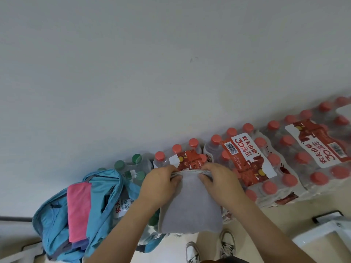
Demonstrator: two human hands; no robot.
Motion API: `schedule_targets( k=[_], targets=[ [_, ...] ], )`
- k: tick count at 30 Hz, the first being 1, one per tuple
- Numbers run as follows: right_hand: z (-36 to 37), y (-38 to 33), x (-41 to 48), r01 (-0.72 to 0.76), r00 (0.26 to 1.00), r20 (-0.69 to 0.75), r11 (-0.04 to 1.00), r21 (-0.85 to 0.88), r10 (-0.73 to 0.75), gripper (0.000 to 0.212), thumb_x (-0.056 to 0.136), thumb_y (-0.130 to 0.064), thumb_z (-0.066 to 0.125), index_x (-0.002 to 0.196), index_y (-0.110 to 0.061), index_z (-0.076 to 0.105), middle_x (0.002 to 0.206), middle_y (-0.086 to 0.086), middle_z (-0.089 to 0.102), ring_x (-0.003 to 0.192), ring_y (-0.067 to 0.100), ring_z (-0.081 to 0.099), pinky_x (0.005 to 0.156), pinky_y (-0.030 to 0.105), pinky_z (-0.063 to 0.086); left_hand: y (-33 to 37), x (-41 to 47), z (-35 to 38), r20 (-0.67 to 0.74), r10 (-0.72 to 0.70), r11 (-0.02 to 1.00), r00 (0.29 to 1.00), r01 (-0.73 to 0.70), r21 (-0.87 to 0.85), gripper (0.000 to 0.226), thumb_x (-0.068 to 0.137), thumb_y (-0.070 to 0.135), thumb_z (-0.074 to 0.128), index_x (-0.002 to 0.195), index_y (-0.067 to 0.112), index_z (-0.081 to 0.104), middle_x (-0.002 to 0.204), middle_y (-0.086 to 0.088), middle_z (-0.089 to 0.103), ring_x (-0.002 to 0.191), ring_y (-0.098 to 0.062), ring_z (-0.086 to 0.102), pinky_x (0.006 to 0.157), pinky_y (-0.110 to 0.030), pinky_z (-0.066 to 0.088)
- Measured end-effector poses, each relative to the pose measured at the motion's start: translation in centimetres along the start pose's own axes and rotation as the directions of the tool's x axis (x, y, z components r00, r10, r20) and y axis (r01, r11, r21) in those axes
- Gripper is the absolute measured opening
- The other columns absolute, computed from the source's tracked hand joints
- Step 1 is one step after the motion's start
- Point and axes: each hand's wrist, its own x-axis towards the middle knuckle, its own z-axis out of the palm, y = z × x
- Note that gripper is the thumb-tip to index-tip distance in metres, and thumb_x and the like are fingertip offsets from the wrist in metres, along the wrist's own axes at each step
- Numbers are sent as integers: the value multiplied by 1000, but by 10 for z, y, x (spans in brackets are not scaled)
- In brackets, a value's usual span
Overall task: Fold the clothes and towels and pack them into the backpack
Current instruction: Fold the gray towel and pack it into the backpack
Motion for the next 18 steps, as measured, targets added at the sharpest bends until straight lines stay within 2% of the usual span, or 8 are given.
schedule_targets(
  k=[4, 7, 10, 12, 14, 16, 18],
  targets=[
    [8, -1, -1, 25, 999, -34, 996, -90, -29, 19, 94, -30, 55, 100, -13, 60, 97, 3, 62, 85, 23, 61, 65, 28, 39, 0, -1, 5, -42, -46, 999, 998, 46, -7, 22, 94, 35, 52, 98, 19, 67, 92, -1, 71, 84, -21, 63, 72, -29, 49],
    [9, 0, 1, 41, 999, -7, 992, -122, -42, 25, 95, -33, 52, 107, -12, 59, 103, 5, 61, 89, 27, 63, 70, 34, 46, 0, -4, 6, -86, -68, 997, 994, 64, -46, 21, 93, 35, 55, 98, 21, 70, 91, 1, 72, 83, -19, 63, 69, -26, 45],
    [7, 2, 3, 16, 999, 37, 995, -96, -12, 25, 95, -37, 50, 107, -16, 56, 103, 1, 61, 93, 23, 61, 73, 34, 47, 0, -6, 7, -118, -106, 992, 987, 96, -88, 19, 90, 33, 60, 101, 22, 71, 95, 2, 71, 88, -17, 61, 69, -23, 40],
    [4, 5, 4, -20, 999, 32, 996, -91, 23, 26, 94, -43, 50, 108, -21, 55, 99, -2, 62, 92, 19, 61, 69, 30, 44, -2, -6, 12, -140, -101, 993, 985, 92, -72, 23, 87, 33, 63, 108, 22, 68, 105, 2, 66, 97, -18, 57, 77, -24, 41],
    [1, 7, 4, -72, 996, 47, 991, -112, 77, 34, 93, -50, 49, 116, -25, 52, 102, -3, 60, 95, 18, 59, 70, 28, 43, -5, -5, 12, -131, -137, 988, 982, 126, -86, 29, 85, 34, 65, 113, 25, 64, 113, 1, 56, 103, -20, 53, 86, -28, 42],
    [-1, 9, 5, -112, 989, 80, 986, -125, 123, 42, 91, -54, 48, 124, -27, 51, 110, -1, 55, 102, 20, 55, 77, 31, 45, -8, -4, 10, -84, -187, 979, 979, 178, -98, 29, 85, 36, 65, 113, 28, 62, 112, 1, 51, 100, -20, 55, 83, -28, 43],
    [-3, 9, 6, -118, 986, 105, 984, -135, 132, 42, 91, -53, 50, 123, -27, 53, 113, -1, 52, 106, 20, 52, 83, 33, 46, -9, -5, 7, -43, -189, 980, 981, 186, -74, 27, 88, 35, 62, 113, 28, 61, 110, 1, 48, 97, -21, 57, 81, -27, 43]
  ],
)
